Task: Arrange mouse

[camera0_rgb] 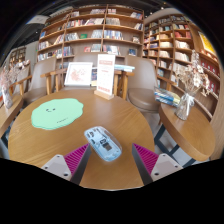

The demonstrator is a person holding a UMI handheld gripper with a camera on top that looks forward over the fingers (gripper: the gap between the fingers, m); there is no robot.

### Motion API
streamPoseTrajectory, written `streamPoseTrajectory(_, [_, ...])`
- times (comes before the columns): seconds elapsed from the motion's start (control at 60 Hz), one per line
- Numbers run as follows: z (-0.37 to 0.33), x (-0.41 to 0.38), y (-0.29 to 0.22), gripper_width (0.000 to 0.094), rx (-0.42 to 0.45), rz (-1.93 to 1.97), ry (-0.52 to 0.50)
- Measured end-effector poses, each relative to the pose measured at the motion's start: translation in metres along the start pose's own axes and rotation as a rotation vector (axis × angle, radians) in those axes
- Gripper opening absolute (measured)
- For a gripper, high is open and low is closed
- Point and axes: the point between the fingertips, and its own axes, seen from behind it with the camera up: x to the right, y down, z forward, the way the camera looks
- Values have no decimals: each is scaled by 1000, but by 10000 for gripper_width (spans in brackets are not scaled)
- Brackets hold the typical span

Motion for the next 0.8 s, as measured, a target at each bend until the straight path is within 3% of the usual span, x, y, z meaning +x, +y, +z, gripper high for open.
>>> streamPoseTrajectory(0.5, [44,15,-22,827,-27,103,11])
streamPoseTrajectory(0.583, [45,11,-23,725,-24,103,5])
streamPoseTrajectory(0.65, [46,11,-24,461,-26,98,10])
streamPoseTrajectory(0.8, [42,12,-31,426,-41,78,41])
